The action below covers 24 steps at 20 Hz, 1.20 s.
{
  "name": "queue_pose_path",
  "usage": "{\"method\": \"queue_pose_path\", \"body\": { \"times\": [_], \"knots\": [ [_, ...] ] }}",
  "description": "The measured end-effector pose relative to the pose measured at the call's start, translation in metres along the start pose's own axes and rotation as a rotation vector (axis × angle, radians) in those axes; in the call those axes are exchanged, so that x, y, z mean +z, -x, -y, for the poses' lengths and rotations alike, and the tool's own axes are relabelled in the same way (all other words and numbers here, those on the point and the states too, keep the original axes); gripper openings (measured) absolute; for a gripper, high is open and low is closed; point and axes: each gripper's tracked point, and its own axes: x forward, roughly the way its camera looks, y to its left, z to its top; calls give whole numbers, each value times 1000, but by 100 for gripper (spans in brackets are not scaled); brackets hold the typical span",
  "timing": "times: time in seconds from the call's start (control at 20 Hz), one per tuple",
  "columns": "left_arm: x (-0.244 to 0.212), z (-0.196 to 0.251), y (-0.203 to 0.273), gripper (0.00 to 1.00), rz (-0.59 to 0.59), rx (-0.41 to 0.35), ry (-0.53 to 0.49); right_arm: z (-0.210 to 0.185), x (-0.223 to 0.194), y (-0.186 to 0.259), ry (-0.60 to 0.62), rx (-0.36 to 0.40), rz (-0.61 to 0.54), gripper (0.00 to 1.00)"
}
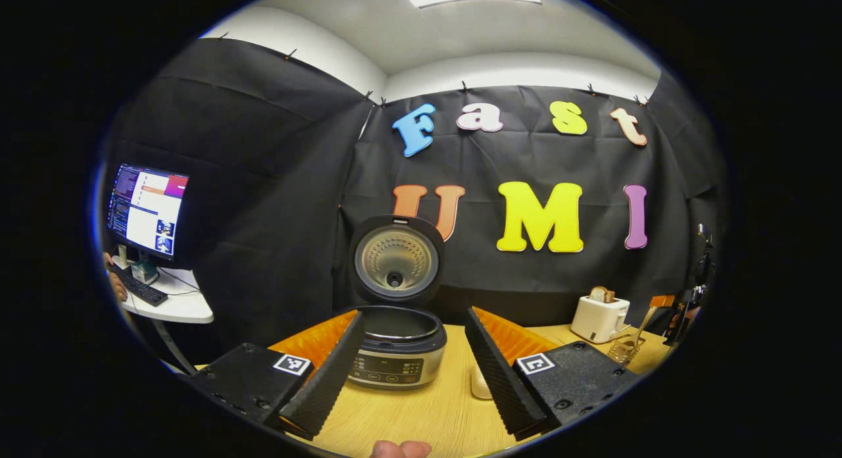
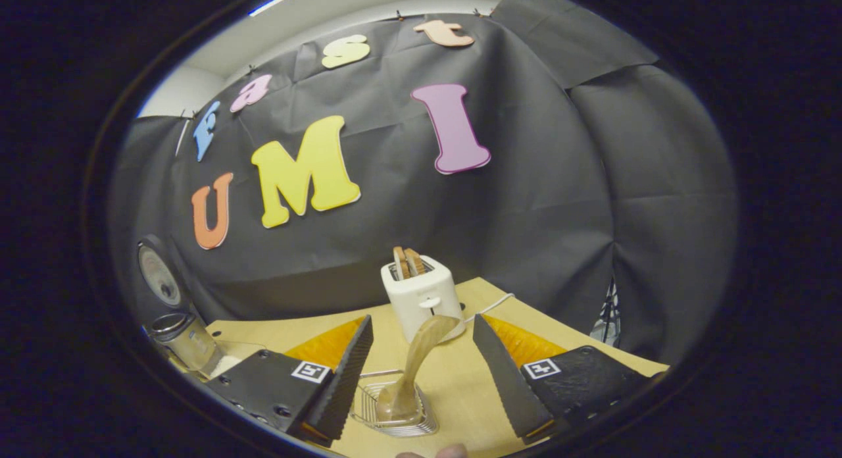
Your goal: Close the left gripper, press the button to open the rice cooker; take a wooden spoon from the chopstick holder with the right hand, scoop a spoonful of rice and pour it into the rice cooker, then put the wooden spoon back into the chopstick holder.
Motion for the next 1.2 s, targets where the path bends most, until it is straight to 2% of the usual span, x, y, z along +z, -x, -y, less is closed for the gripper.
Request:
{"method": "queue_pose_path", "body": {
  "times": [0.35,0.45,0.55,0.65,0.8,1.05,1.1,1.15,1.2],
  "knots": [
    [67,13,-88,98,-24,-76,-100,-6,17,51,101,67,153,90],
    [90,9,-116,98,-21,-64,-136,-10,11,56,129,86,159,90],
    [103,13,-141,98,-34,-87,-106,-12,4,63,138,110,151,90],
    [118,12,-168,98,-52,-77,-112,-11,4,68,138,121,162,90],
    [137,-4,-206,98,-49,-15,-204,-11,-6,71,141,134,155,90],
    [151,-9,-258,97,-63,5,-273,-21,-21,78,187,154,159,90],
    [153,-9,-268,97,-60,8,-288,-27,-30,80,197,169,146,85],
    [153,-9,-276,98,-57,5,-293,-31,-39,84,200,186,128,91],
    [150,-10,-286,98,-62,3,-285,-36,-51,86,193,203,103,91]
  ]
}}
